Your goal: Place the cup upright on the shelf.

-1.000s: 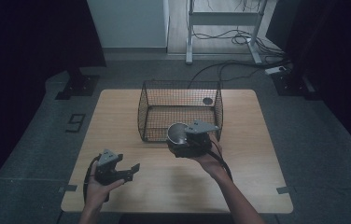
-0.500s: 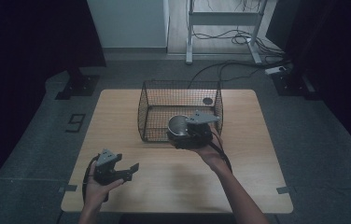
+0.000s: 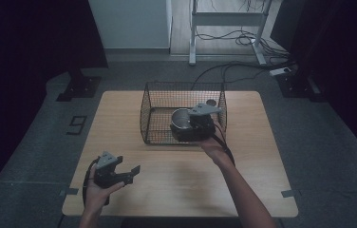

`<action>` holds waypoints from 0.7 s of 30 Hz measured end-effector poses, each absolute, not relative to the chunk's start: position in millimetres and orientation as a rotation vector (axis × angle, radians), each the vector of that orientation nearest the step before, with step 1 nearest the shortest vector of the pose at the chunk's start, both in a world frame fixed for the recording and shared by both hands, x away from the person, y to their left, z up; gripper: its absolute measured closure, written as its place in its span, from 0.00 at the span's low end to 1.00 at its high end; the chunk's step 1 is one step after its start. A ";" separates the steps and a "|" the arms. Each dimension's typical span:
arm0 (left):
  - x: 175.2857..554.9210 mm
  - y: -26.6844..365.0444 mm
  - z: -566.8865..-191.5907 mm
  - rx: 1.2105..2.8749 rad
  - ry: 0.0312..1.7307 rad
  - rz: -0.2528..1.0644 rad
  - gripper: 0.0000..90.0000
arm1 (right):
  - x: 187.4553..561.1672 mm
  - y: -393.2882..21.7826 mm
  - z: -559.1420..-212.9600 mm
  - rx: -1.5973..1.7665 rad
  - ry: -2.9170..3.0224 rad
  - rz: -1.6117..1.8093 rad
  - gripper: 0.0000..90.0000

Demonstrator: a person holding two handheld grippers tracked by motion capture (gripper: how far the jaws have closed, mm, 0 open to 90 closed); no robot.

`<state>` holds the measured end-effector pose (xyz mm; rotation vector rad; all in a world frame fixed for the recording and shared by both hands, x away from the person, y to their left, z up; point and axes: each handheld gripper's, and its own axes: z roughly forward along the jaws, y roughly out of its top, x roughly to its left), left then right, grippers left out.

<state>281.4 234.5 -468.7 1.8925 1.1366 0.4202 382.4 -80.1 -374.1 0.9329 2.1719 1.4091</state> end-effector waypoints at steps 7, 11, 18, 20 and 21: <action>281.0 233.3 -468.4 1.894 1.129 0.418 0.19 | 394.4 -77.4 -369.3 0.923 2.182 1.391 0.20; 281.1 233.9 -468.6 1.892 1.133 0.417 0.19 | 401.5 -76.4 -368.7 0.927 2.190 1.377 0.20; 281.2 235.8 -467.7 1.886 1.133 0.418 0.19 | 416.2 -76.0 -370.2 0.942 2.213 1.361 0.20; 281.1 235.7 -467.3 1.883 1.132 0.418 0.19 | 419.7 -75.5 -369.1 0.940 2.216 1.354 0.20; 281.0 235.6 -467.3 1.883 1.132 0.417 0.19 | 421.3 -75.2 -368.5 0.938 2.218 1.351 0.20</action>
